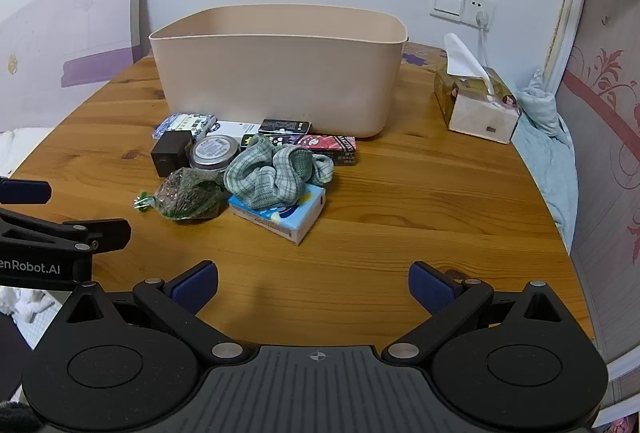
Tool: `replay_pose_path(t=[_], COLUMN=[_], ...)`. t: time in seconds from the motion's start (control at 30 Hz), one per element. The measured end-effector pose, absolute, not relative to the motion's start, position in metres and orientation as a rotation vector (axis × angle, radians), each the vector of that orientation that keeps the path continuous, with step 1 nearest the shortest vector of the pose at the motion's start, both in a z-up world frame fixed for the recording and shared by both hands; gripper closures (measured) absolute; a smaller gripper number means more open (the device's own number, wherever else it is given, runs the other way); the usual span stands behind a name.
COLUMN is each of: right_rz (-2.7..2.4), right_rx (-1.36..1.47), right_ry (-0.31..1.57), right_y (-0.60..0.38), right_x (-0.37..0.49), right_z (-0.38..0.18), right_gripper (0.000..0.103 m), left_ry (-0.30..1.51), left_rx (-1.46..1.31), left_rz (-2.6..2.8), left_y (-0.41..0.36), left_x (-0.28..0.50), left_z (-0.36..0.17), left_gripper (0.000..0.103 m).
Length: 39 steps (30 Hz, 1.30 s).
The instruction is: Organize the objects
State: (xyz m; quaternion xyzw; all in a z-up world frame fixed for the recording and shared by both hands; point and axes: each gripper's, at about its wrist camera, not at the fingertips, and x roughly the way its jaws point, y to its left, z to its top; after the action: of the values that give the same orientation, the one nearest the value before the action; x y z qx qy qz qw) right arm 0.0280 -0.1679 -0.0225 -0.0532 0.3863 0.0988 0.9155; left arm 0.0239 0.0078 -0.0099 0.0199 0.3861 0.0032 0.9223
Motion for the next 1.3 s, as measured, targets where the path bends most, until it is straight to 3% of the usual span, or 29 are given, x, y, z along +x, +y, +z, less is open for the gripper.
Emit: replay_pose_path(t=[1.3], right_rz=[0.217], right_rx=[-0.110], right_ry=[0.809], right_y=[-0.170], right_x=[0.050], right_z=[-0.026], right_gripper=[0.000], left_ry=[0.828], left_rx=[0.001], left_rz=[-0.008], left_y=[0.015], left_x=[0.048], left_z=[-0.018], left_gripper=[0.000])
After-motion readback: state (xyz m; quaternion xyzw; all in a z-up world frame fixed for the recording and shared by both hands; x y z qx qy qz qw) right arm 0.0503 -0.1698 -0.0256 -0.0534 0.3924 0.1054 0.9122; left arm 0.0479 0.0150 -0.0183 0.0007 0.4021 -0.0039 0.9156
